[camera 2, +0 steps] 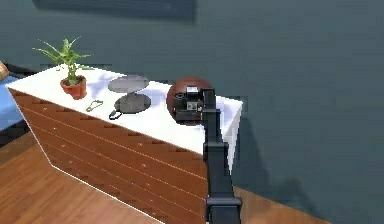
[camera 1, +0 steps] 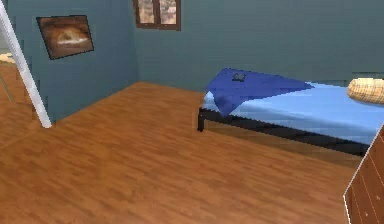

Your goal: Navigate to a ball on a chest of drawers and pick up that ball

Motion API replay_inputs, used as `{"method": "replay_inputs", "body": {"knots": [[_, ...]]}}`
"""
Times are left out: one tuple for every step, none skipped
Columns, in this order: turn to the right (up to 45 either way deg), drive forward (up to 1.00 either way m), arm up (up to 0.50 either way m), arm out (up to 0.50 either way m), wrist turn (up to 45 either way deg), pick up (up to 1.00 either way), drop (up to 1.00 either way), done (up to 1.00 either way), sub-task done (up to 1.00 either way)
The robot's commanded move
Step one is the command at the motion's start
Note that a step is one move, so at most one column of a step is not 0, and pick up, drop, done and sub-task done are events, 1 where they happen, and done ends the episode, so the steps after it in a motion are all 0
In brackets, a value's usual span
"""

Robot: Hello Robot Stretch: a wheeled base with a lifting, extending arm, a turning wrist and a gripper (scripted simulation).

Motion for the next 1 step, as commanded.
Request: {"method": "replay_inputs", "body": {"knots": [[0.0,0.00,0.00,0.00,0.0,1.00,0.00,0.00,0.00]]}}
